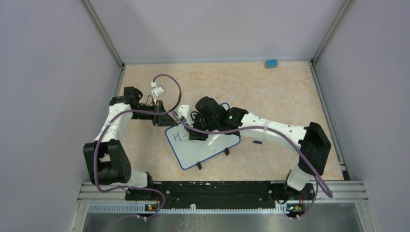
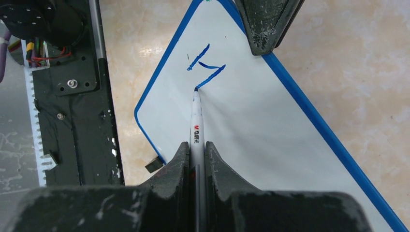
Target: Write a sentence on the whiteboard
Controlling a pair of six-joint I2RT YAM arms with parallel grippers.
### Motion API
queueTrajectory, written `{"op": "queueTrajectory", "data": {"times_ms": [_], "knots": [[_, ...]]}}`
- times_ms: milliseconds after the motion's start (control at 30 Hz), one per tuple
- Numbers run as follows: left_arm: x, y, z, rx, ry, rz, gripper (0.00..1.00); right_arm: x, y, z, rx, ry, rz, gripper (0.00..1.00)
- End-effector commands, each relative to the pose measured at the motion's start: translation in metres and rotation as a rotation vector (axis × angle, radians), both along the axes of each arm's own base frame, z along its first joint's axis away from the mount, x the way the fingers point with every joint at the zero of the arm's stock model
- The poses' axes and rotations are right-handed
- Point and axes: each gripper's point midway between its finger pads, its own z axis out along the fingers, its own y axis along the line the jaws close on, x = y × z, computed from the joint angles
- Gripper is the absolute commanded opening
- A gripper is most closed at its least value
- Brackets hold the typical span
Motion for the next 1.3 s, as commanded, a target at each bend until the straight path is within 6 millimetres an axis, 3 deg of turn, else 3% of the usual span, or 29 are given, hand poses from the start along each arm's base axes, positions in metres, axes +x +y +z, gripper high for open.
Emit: {"op": "queueTrajectory", "data": {"times_ms": [0,167,1267], "knots": [[-0.005,-0.002,0.002,0.002,-0.016,-0.006,0.0,0.005,0.001,0.063,0.148,-0.041,0.007,0.0],[-0.005,-0.002,0.002,0.0,-0.02,-0.007,0.0,0.014,-0.007,0.068,0.159,-0.046,-0.019,0.0],[-0.005,-0.003,0.002,-0.003,-0.017,-0.009,0.0,0.032,0.007,0.043,0.104,-0.052,-0.062,0.0]]}}
